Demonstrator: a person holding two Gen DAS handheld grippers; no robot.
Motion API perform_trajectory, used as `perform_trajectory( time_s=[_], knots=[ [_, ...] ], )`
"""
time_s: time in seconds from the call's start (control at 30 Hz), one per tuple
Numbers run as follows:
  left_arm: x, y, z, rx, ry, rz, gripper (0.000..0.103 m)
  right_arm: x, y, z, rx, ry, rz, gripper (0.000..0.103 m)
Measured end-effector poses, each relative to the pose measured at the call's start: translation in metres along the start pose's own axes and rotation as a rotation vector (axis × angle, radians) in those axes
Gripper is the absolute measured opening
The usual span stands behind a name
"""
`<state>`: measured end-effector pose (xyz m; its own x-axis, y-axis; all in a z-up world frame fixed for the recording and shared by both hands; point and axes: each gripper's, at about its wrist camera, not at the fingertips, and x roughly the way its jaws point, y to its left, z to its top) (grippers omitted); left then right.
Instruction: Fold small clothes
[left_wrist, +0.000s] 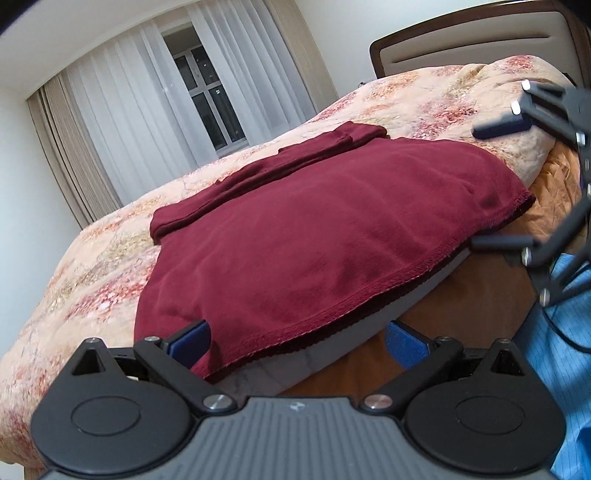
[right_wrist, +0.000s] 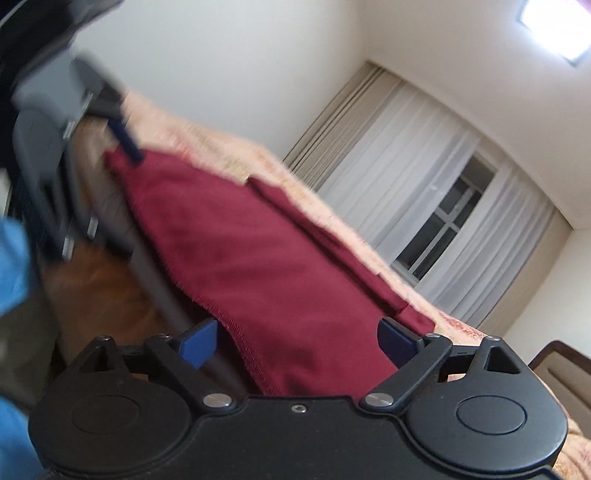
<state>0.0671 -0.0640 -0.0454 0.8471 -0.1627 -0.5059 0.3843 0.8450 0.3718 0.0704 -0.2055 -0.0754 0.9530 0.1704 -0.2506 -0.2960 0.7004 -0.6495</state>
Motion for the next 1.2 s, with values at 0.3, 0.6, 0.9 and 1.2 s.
perform_trajectory(
  time_s=[0.3,0.6,0.9,1.2],
  knots=[
    [-0.003,0.013,-0.003,-0.06,0.025,-0.002,0.103,0.044,0.03,-0.019,-0.12,0.098,-0.126,0.093],
    [-0.009,0.014,-0.004,-0.064,-0.005,-0.024,0.103,0.011,0.026,-0.015,-0.157,-0.057,-0.151,0.09],
    [0.0,-0.004,-0.001,0.032,-0.023,0.017,0.103,0.001,0.003,0.006,-0.066,-0.108,-0.17,0.086],
    [0.021,-0.021,0.008,0.13,-0.045,0.177,0.099,-0.007,-0.005,0.009,-0.03,-0.111,-0.173,0.086]
  ],
)
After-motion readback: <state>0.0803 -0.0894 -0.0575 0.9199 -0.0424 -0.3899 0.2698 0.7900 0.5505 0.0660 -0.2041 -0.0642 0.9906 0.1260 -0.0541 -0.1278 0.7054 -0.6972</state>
